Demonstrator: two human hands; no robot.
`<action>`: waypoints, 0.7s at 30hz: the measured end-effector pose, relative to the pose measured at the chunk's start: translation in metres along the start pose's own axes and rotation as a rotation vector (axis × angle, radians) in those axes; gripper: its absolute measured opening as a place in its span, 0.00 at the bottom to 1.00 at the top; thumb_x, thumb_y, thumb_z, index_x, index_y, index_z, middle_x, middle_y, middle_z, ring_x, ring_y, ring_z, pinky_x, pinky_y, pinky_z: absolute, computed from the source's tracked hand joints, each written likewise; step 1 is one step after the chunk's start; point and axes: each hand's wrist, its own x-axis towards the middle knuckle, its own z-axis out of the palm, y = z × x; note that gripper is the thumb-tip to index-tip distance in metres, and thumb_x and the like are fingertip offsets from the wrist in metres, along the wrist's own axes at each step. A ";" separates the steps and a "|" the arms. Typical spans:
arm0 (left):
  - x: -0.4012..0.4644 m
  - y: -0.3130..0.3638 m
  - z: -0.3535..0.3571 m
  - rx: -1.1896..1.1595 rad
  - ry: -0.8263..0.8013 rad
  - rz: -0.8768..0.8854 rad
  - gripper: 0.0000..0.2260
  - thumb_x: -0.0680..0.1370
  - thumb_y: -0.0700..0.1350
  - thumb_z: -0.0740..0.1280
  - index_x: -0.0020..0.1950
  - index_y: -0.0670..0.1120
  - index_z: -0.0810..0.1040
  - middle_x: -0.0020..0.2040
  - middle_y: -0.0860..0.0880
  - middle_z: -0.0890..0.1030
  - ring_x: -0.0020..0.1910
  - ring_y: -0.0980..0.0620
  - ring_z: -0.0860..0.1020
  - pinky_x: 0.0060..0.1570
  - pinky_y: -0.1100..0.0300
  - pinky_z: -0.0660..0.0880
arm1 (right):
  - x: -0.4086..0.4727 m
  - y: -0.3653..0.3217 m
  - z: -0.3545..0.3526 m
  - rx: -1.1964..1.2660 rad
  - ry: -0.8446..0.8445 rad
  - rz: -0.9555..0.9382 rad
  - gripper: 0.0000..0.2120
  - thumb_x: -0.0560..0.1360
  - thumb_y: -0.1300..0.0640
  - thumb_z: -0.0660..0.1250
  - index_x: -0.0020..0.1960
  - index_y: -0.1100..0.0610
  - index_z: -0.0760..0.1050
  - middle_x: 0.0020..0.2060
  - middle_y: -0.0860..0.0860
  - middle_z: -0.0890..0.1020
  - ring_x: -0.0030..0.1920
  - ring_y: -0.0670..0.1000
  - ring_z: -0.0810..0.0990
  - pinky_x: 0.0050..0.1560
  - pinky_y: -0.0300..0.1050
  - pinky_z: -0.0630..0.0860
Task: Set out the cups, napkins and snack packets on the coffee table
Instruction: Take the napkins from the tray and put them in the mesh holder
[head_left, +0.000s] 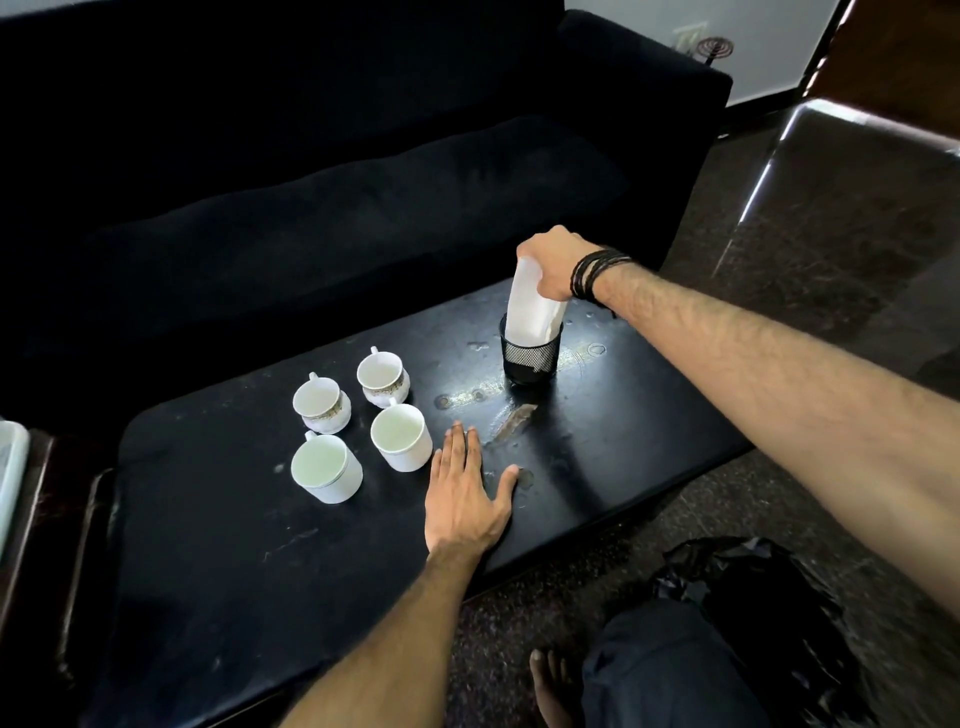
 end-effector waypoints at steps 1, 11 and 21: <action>0.000 0.000 0.000 -0.002 0.002 0.001 0.40 0.78 0.70 0.45 0.80 0.44 0.52 0.81 0.47 0.51 0.80 0.51 0.48 0.78 0.56 0.45 | 0.000 -0.001 0.004 -0.002 0.003 0.003 0.18 0.69 0.67 0.60 0.57 0.58 0.73 0.54 0.61 0.79 0.53 0.65 0.80 0.40 0.47 0.72; 0.000 -0.001 0.000 0.001 0.003 0.001 0.40 0.77 0.70 0.44 0.80 0.44 0.52 0.81 0.47 0.50 0.80 0.51 0.47 0.77 0.57 0.43 | -0.008 0.003 0.055 -0.012 0.241 0.020 0.42 0.65 0.45 0.73 0.72 0.60 0.62 0.66 0.58 0.69 0.64 0.60 0.68 0.63 0.56 0.68; 0.000 0.000 0.000 0.006 -0.001 -0.007 0.39 0.78 0.70 0.46 0.80 0.45 0.53 0.81 0.48 0.51 0.80 0.52 0.47 0.77 0.57 0.43 | -0.017 -0.002 0.075 0.133 0.144 0.069 0.35 0.78 0.49 0.61 0.77 0.63 0.51 0.75 0.59 0.61 0.74 0.59 0.61 0.71 0.60 0.62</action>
